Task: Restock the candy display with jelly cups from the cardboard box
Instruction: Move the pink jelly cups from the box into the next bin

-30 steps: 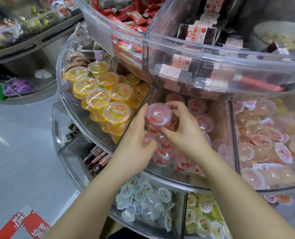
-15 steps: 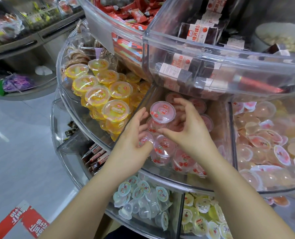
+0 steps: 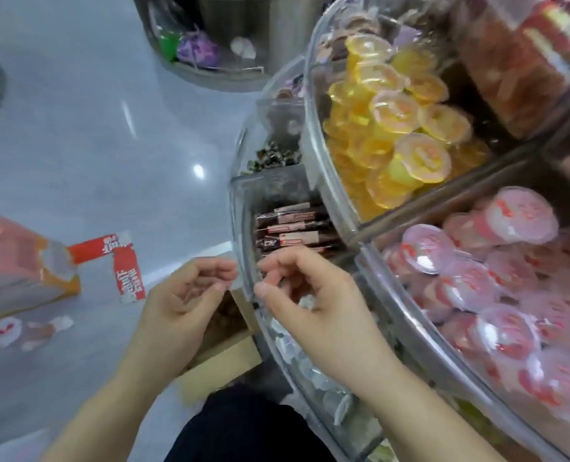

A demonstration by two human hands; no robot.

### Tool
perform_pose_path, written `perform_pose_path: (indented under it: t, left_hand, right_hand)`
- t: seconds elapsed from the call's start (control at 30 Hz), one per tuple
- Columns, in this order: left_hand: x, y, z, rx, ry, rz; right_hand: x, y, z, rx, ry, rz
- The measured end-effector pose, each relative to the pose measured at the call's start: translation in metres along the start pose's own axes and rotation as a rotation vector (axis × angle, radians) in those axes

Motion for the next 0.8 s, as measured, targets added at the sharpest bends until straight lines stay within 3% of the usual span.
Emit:
perform_pose_path:
  t: [0.13, 0.27, 0.47, 0.57, 0.7, 0.8]
  left_hand:
    - [0.048, 0.042, 0.132, 0.076, 0.338, -0.169]
    - [0.086, 0.057, 0.27, 0.068, 0.644, -0.211]
    - [0.097, 0.045, 0.462, 0.145, 0.929, -0.205]
    - [0.067, 0.033, 0.55, 0.186, 0.957, -0.155]
    - [0.018, 0.024, 0.666, 0.346, 1.048, -0.255]
    - [-0.012, 0.017, 0.735, 0.21, 1.155, -0.276]
  right_hand:
    - [-0.043, -0.101, -0.101, -0.039, -0.331, 0.307]
    - [-0.064, -0.184, -0.242, 0.111, -0.648, 0.509]
    - [-0.097, -0.252, -0.446, 0.201, -1.031, 0.532]
    - [-0.126, -0.268, -0.54, 0.32, -1.06, 0.551]
    - [-0.176, -0.289, -0.65, 0.566, -0.981, 0.624]
    - [-0.204, -0.306, -0.71, 0.796, -0.923, 0.739]
Point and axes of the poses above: each hand's wrist, its own x-axis away from the middle knuckle, its own y-axis out of the back of the hand, z = x × y, the point moved 5 cm from there along -x, towards the middle knuckle, and after that the axes turned 15 degrees about z, right-handed, at the moved point
